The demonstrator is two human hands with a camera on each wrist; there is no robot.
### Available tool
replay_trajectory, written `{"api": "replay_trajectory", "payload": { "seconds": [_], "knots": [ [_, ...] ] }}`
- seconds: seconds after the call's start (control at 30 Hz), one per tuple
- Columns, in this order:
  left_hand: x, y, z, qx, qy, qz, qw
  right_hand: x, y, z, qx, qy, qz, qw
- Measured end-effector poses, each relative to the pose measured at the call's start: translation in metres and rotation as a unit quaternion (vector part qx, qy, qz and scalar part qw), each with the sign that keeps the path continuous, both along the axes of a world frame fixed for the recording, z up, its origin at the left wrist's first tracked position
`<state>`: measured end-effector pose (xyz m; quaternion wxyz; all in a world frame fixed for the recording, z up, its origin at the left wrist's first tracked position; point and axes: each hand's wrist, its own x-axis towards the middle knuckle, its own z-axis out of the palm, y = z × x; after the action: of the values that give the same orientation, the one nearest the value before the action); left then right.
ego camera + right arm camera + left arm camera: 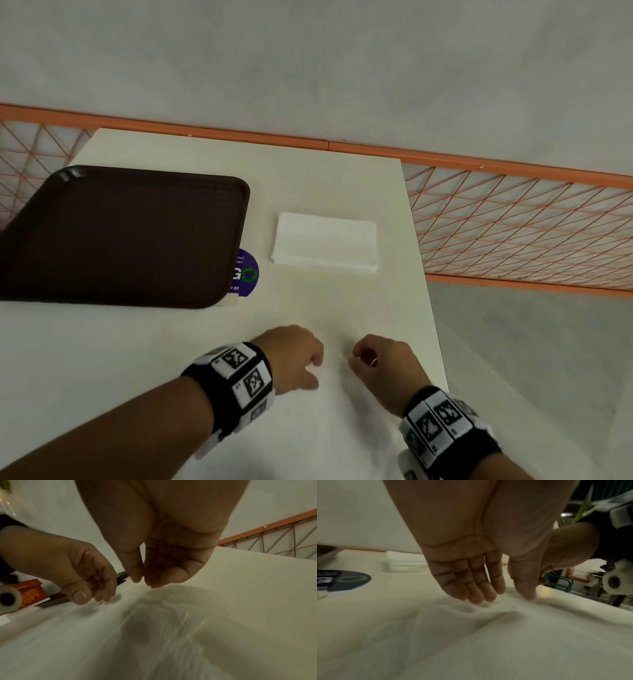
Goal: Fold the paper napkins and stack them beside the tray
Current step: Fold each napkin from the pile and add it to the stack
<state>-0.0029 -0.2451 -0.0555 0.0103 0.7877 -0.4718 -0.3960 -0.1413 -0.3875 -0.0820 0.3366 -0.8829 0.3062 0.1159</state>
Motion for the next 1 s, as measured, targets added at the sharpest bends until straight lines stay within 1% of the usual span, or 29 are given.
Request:
{"api": "replay_trajectory", "payload": {
  "seconds": [0.07, 0.13, 0.2, 0.3, 0.37, 0.53, 0.6, 0.7, 0.73, 0.77, 0.83, 0.9, 0.97, 1.0],
  "knots": [
    [-0.016, 0.008, -0.004, 0.026, -0.004, -0.018, 0.999, -0.015, 0.011, -0.002, 0.013, 0.014, 0.035, 0.999],
    [-0.028, 0.014, -0.008, 0.028, -0.041, -0.037, 0.998, -0.027, 0.022, -0.004, 0.017, 0.034, 0.088, 0.995],
    [-0.036, 0.018, -0.01, 0.025, -0.08, -0.057, 0.995, -0.033, 0.029, -0.006, -0.01, 0.048, 0.144, 0.988],
    [-0.042, 0.019, -0.01, 0.042, -0.117, -0.065, 0.99, -0.038, 0.035, -0.008, -0.027, 0.048, 0.163, 0.985],
    [-0.045, 0.018, -0.007, 0.054, -0.112, -0.038, 0.992, -0.041, 0.038, -0.008, -0.031, 0.05, 0.163, 0.985],
    [-0.043, 0.026, -0.005, 0.059, -0.03, 0.076, 0.995, -0.045, 0.039, -0.009, -0.019, 0.047, 0.149, 0.988],
    [-0.04, 0.031, -0.005, 0.049, -0.007, 0.119, 0.992, -0.046, 0.038, -0.009, -0.012, 0.053, 0.144, 0.988],
    [-0.034, 0.035, -0.001, 0.023, 0.016, 0.151, 0.988, -0.045, 0.039, -0.004, -0.004, 0.069, 0.152, 0.986],
    [-0.033, 0.036, 0.001, 0.009, 0.027, 0.159, 0.987, -0.044, 0.039, -0.002, 0.007, 0.057, 0.146, 0.988],
    [-0.032, 0.037, 0.003, -0.009, 0.039, 0.165, 0.985, -0.043, 0.04, 0.001, 0.038, 0.036, 0.128, 0.99],
    [-0.031, 0.039, 0.006, -0.047, 0.062, 0.175, 0.982, -0.042, 0.042, 0.005, 0.135, -0.014, 0.055, 0.989],
    [-0.029, 0.041, 0.009, -0.079, 0.079, 0.18, 0.977, -0.041, 0.043, 0.008, 0.239, -0.045, -0.023, 0.97],
    [-0.024, 0.045, 0.013, -0.098, 0.092, 0.188, 0.973, -0.043, 0.043, 0.011, 0.295, -0.063, -0.048, 0.952],
    [-0.022, 0.048, 0.015, -0.096, 0.096, 0.193, 0.972, -0.043, 0.042, 0.012, 0.308, -0.073, -0.046, 0.948]
  ]
}}
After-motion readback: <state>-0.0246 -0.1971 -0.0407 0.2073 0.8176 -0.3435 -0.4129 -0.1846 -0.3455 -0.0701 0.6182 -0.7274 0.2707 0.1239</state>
